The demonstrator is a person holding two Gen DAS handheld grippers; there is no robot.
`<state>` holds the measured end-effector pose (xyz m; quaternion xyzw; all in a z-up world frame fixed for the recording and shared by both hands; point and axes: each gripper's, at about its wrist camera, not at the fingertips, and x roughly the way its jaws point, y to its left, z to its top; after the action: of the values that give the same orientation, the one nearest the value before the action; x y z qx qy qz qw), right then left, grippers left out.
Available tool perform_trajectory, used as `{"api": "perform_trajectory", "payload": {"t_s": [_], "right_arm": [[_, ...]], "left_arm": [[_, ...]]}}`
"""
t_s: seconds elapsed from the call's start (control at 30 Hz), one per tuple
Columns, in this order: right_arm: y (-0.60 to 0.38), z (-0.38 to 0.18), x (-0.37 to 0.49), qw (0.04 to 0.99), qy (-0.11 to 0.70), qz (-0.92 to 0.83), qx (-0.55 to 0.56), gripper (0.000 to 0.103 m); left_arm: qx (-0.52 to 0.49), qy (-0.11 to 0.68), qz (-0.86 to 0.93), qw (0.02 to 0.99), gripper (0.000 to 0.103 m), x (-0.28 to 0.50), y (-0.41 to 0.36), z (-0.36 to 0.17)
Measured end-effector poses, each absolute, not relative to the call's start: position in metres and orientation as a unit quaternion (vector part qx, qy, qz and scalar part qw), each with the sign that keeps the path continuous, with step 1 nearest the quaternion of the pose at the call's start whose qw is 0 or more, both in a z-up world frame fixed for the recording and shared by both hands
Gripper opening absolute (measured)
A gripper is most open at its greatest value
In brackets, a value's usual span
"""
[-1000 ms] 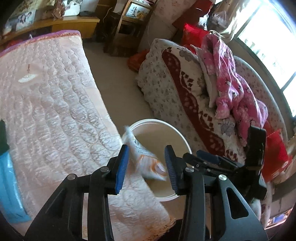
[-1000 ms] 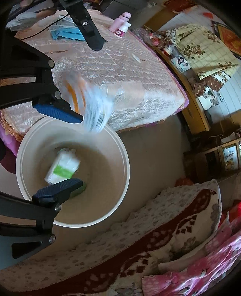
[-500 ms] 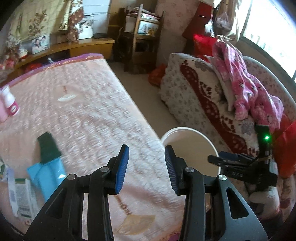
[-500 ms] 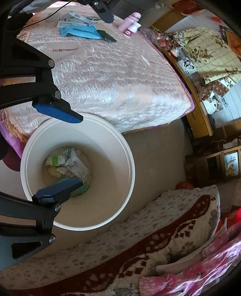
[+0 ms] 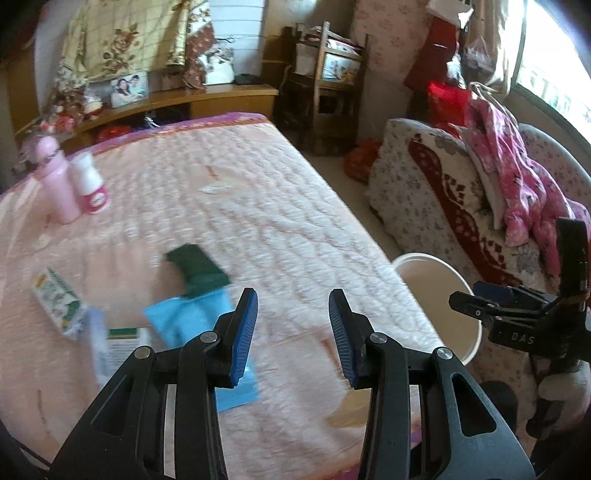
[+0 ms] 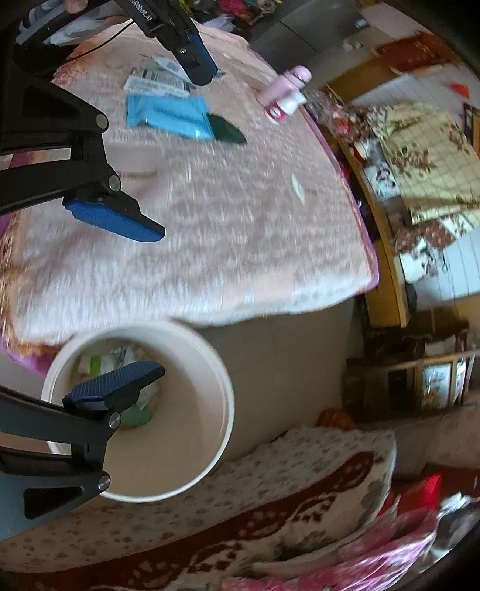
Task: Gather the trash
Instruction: 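Move both tools back over the remaining items on the bed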
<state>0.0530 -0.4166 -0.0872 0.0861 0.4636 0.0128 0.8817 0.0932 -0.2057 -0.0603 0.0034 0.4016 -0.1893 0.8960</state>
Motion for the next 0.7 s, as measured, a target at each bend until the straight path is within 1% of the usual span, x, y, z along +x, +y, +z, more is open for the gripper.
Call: {"api": "perform_trajectory", "payload": {"t_s": [0.17,0.33,0.7], "right_arm": [[-0.378,-0.084,0.065,0.882,0.464,0.042,0.073,0.065],[-0.342,-0.086,0.073,0.879,0.467,0.070,0.063,0.065],[-0.282,-0.088,0.090,0.872,0.472,0.118,0.048,0.065]], "left_arm": [[-0.003,0.402,-0.165,0.900,0.039,0.091,-0.172,-0.059],[-0.018,0.406,-0.143,0.903,0.045,0.090,-0.136,-0.060],[-0.047,0.412,-0.081,0.906,0.046,0.094,-0.056,-0.065]]}}
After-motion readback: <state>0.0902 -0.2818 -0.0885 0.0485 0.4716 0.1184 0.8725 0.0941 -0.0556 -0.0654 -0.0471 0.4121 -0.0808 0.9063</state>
